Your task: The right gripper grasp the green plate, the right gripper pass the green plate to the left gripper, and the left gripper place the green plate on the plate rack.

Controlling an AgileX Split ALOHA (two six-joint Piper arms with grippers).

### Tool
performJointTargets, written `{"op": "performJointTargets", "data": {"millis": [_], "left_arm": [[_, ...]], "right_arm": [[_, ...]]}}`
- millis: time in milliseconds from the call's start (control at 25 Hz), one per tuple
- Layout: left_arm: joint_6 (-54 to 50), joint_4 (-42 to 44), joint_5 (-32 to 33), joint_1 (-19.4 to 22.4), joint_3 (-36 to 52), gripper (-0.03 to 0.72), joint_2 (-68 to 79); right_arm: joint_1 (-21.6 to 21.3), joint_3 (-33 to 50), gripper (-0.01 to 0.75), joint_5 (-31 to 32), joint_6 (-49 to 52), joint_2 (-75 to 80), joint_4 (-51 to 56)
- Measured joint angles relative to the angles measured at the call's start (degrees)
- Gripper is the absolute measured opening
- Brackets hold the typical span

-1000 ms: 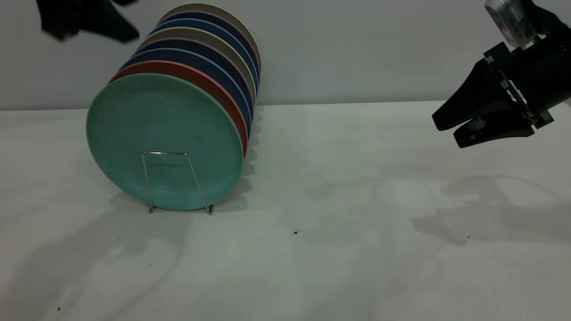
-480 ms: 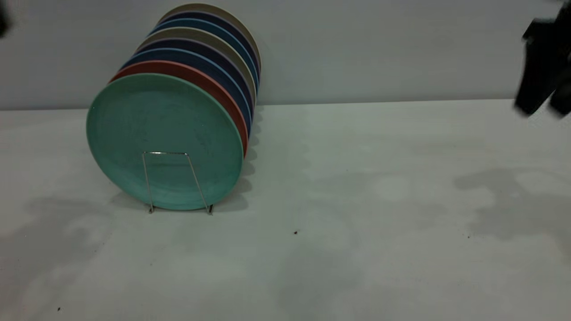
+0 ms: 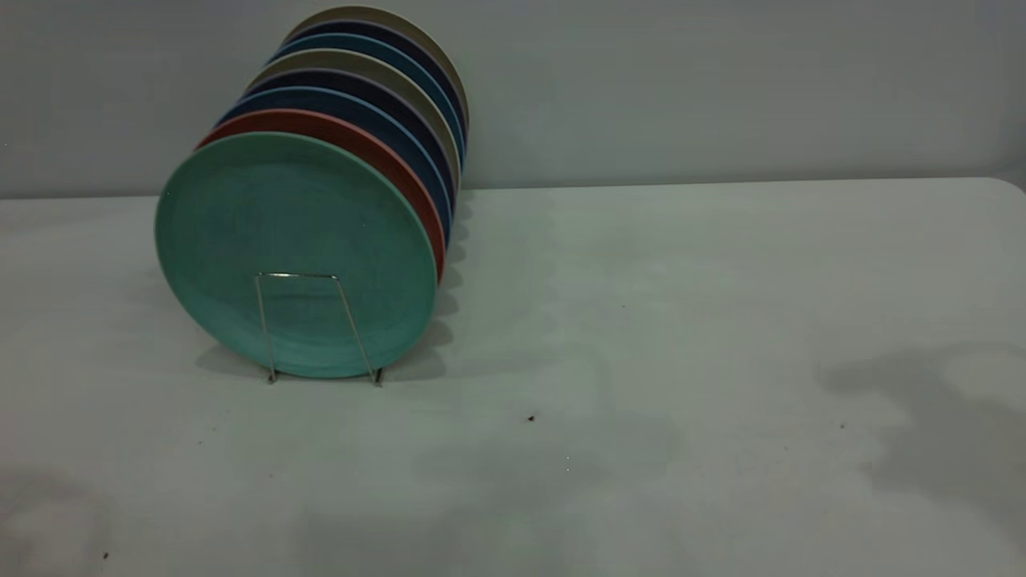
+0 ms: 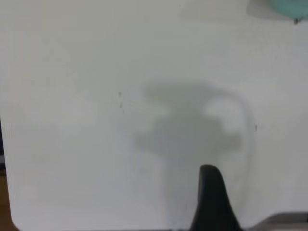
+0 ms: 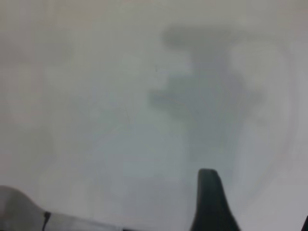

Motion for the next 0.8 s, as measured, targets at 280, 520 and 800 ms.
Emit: {"op": "performJointTargets", "data": {"millis": [280,520,800], "left_arm": [[0.2,-0.5,0.6,0.0,14.1,0.526,-17.9],[-2.1,-1.1,2.9,0.0,22.4,0.526,-34.2],[-3.5,-1.1,4.2,0.0,29.3,0.526,-52.4]], "right_arm": [[0.0,15.7,0.513,0.7,0.4,-17.6,3.5],[0.0,25.7,0.513,0.9,0.3,-29.7,4.2],[0.0,33.7,0.513,1.2,-0.3,-43.0,4.6]]}}
